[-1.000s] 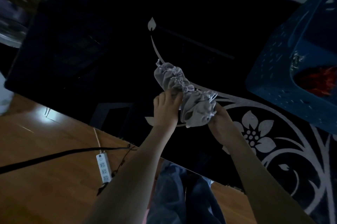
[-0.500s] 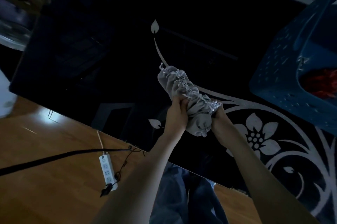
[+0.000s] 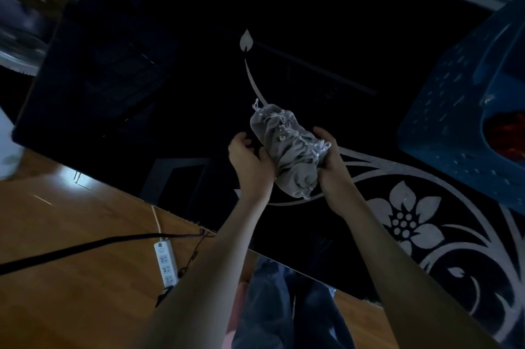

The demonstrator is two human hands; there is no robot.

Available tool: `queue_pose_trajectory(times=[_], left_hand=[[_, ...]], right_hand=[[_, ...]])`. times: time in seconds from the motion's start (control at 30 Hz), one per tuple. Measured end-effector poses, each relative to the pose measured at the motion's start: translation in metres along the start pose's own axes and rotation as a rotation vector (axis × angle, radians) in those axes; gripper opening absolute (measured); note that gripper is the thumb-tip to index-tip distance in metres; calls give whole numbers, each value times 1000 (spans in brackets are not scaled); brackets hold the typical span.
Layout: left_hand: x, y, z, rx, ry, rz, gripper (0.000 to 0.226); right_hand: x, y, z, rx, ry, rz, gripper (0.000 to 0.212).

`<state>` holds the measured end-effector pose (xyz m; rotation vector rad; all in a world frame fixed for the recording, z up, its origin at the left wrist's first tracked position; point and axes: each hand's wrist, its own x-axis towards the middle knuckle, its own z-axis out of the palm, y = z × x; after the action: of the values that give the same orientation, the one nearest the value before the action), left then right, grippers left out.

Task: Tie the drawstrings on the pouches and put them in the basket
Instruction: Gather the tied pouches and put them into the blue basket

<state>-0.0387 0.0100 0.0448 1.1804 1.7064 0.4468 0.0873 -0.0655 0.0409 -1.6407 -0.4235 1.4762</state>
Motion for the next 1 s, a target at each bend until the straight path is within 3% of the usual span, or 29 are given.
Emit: queue_pose_trajectory(times=[0.07,0.13,0.27,0.33,0.47,0.57,0.67,0.8,0.87,1.0], left_hand=[[19,-1,0,135,-86,-88,56],[31,1,1,178,-201,-88,59],[49,6,5,46,-261,-105,39],[53,4,8,105,-272,-59,24],[46,10,5,4,-272,-65,24],[48,6,-1,-48,-206,-74,22],[54,6,-6,-75,-188,-85,22],[57,6,-3,-15,-344,-126,31],[55,2,2,35,-471,-158,31],[45,7,5,-43,-635,-263,21]], right_hand=[[7,0,2,-14,22,33,70],[12,2,2,-60,28,56,70],[22,0,10,-56,95,64,37],[23,0,13,34,164,87,30],[10,1,11,-20,163,40,34],[5,-5,7,51,174,36,22],[0,-5,-2,113,110,26,29],[-13,0,-14,281,30,68,17],[-15,-2,-19,333,-39,43,34],[-13,-1,-27,311,-54,74,38]])
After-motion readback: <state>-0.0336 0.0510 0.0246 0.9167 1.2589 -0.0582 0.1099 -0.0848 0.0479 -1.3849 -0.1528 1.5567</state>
